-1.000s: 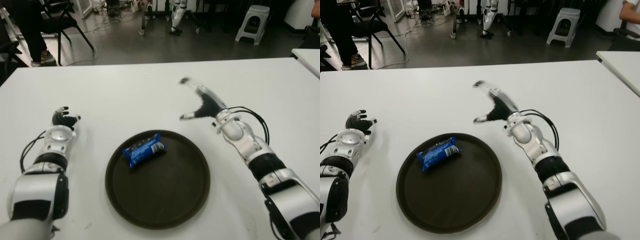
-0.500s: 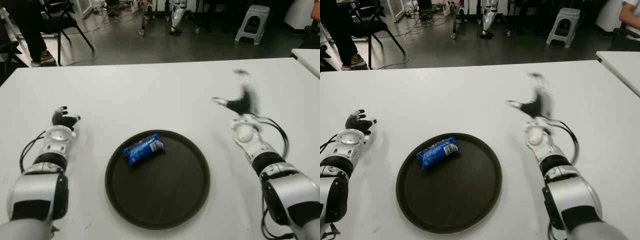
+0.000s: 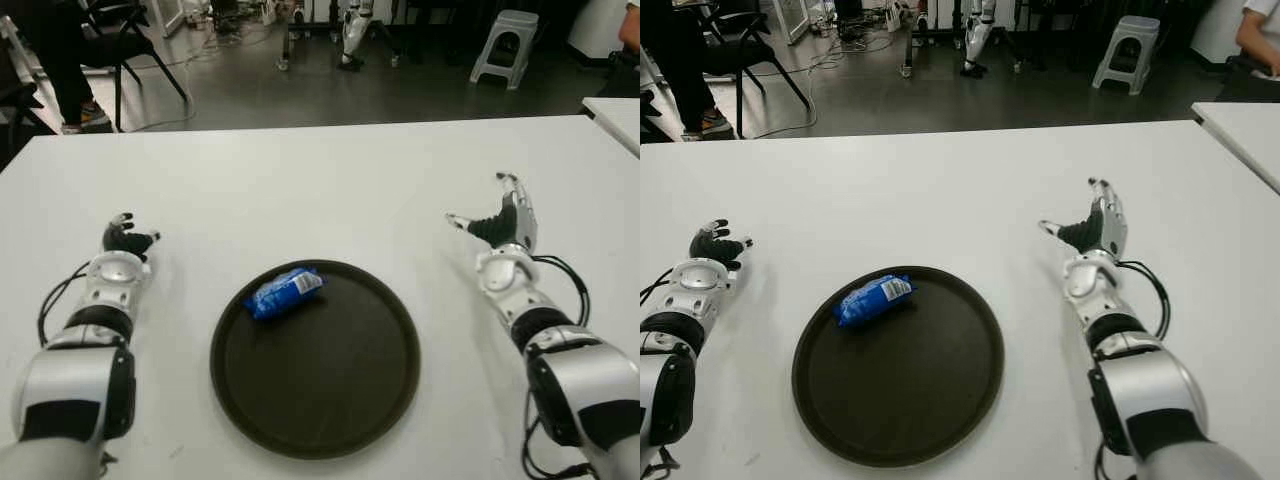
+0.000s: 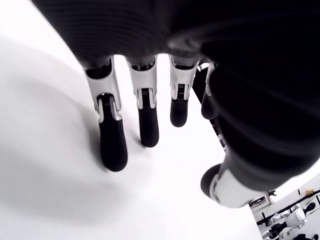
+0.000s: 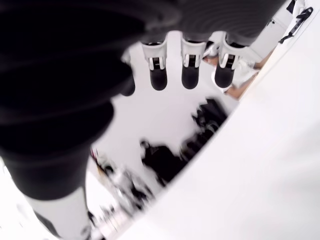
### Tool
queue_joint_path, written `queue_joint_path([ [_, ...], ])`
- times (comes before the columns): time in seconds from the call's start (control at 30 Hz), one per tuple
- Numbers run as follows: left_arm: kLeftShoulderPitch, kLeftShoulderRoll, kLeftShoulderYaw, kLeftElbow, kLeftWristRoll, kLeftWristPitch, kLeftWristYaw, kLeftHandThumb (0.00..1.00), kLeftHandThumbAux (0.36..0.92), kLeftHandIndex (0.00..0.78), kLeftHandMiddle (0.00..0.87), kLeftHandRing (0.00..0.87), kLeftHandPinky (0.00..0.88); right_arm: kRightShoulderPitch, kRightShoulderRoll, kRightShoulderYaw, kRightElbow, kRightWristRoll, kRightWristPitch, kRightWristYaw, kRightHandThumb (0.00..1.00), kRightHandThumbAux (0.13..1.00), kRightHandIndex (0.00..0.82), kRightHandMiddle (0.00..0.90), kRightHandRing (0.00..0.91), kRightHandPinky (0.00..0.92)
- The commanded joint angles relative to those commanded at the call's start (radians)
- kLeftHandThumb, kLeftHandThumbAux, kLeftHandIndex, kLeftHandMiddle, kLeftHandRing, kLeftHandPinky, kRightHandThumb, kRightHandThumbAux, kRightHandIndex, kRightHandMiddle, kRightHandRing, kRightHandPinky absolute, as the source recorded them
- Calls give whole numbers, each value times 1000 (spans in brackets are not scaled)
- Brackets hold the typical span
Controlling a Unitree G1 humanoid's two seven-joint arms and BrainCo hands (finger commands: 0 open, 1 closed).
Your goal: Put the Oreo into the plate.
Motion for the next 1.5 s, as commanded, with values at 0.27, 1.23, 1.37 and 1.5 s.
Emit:
queue_joint_path([
  [0.27,7,-1,8,-3,-7,-14,-2,216,765,140,170,188,193,-42,20,-28,-4,30,85,49,178,789,0,0,0,28],
  [1.23,14,0,28,-5,-21,-42,-23,361,743,129,162,176,148,-47,58,-209,-21,185,42,131,282,765,0,57,73,115],
  [1.37,14,-1,26,-5,-19,-43,-22,353,737,117,149,164,126,-48,53,-229,-21,208,33,170,270,761,9,72,84,122],
  [1.5,13,0,22,-5,-15,-38,-22,306,743,106,143,158,130,-48,48,-265,-22,241,26,218,268,762,26,74,75,96],
])
